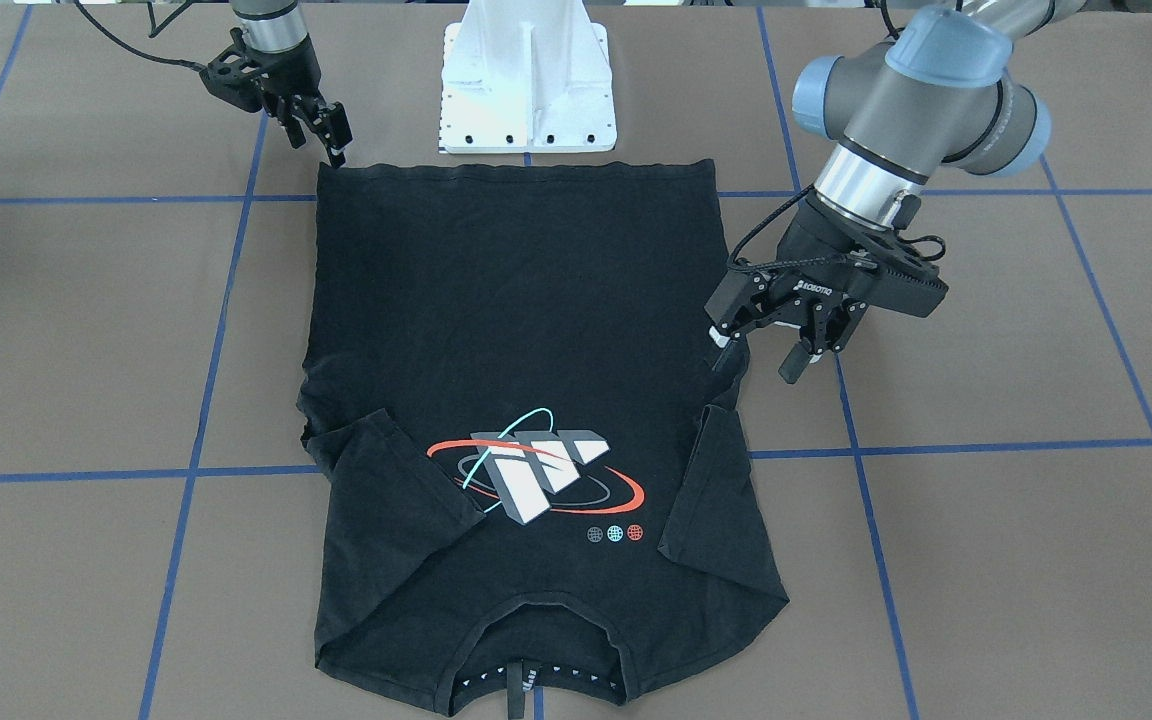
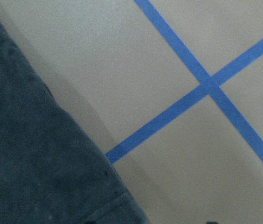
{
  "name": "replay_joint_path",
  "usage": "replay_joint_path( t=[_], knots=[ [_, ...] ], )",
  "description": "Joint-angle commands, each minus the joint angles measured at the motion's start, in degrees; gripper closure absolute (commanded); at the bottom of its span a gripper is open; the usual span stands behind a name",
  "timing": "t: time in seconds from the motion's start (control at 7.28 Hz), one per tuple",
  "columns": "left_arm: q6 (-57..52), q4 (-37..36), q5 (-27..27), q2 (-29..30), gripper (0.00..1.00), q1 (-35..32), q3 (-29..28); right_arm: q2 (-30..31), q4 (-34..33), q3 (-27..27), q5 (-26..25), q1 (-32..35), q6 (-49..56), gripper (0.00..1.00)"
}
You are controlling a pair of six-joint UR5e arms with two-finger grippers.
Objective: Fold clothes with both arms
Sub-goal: 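Move the right gripper down to the shirt's hem corner nearest the robot, then move the left gripper down to the other hem corner nearest the robot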
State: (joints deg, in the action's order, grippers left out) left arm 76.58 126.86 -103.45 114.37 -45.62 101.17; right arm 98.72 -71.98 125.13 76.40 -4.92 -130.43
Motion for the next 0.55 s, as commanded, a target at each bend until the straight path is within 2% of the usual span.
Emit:
replay_joint_path(
  t=[0.0, 0.27, 0.41],
  knots=[
    [-0.03, 0.05, 0.0, -0.11, 0.01, 0.0, -0.27, -0.62, 0.0, -0.06, 0.07, -0.09, -0.08, 0.23],
    [0.06, 0.05, 0.0, -0.11, 0.01, 0.0, -0.27, -0.98, 0.0, -0.77, -0.02, 0.0, 0.0, 0.34],
    [0.06, 0.14, -0.08, -0.02, 0.01, 0.0, -0.18, -0.89, 0.0, -0.77, -0.02, 0.0, 0.0, 0.34]
  ],
)
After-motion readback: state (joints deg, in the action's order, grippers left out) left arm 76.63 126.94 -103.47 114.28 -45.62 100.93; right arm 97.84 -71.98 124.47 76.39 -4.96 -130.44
